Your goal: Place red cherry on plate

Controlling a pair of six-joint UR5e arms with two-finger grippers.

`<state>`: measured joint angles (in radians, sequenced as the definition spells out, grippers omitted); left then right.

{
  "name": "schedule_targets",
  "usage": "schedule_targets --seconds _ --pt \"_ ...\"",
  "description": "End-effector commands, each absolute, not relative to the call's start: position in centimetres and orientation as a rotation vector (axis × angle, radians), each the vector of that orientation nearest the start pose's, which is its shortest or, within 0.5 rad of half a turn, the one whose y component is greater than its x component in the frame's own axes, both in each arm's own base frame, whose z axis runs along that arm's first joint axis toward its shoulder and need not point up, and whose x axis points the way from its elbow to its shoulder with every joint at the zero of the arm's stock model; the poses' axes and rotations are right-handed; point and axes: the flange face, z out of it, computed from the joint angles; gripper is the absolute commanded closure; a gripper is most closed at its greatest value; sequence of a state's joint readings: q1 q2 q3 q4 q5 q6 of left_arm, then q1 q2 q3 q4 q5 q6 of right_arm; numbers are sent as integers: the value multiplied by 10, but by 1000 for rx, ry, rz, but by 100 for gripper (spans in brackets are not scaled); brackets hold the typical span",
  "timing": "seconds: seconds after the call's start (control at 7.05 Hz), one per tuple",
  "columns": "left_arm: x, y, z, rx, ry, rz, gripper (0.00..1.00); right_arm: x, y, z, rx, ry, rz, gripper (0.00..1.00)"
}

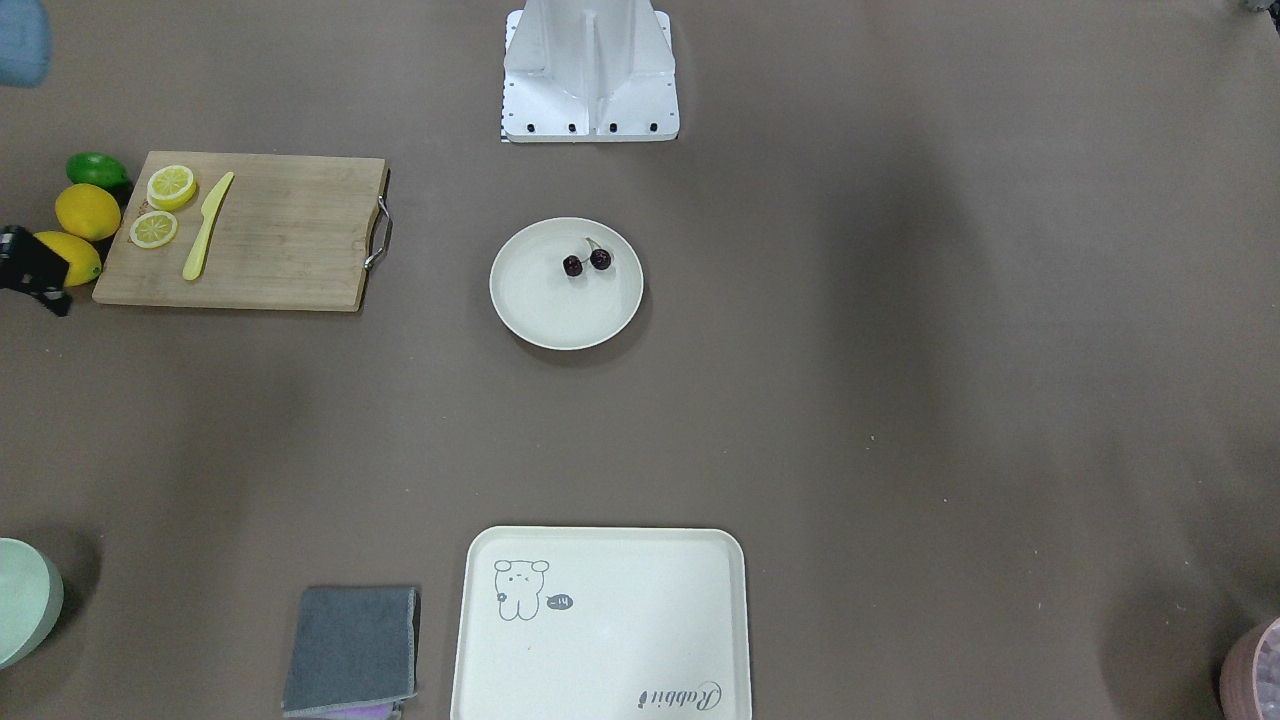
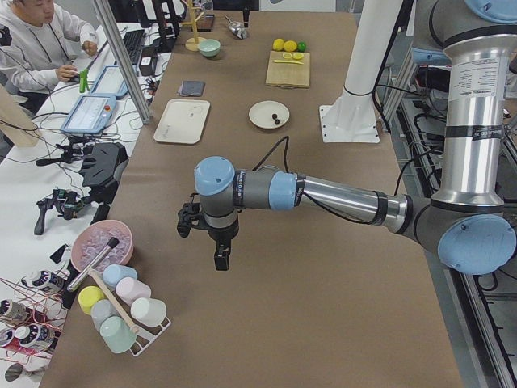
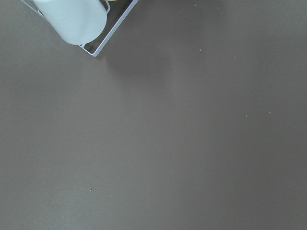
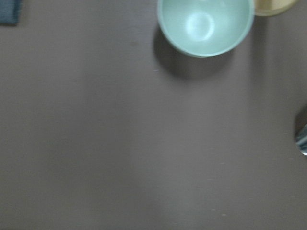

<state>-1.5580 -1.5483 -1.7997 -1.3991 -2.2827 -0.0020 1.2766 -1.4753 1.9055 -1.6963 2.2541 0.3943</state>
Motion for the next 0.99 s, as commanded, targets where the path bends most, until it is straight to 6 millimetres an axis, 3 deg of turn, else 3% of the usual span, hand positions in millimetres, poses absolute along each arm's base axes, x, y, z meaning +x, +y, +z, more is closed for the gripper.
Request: schedule_targets --seconds 0.0,0.14,0.28,0.85 --pt "-61 -477 583 13 704 13 2 8 -508 538 25 -722 55 0" --pt "-53 -477 585 2 704 26 2 33 -507 540 50 -724 76 0" --pt "-52 -477 584 4 704 30 2 42 -506 544 65 -713 37 0" --pt "-53 -444 605 -35 705 23 2 53 -494 609 -31 -699 67 0"
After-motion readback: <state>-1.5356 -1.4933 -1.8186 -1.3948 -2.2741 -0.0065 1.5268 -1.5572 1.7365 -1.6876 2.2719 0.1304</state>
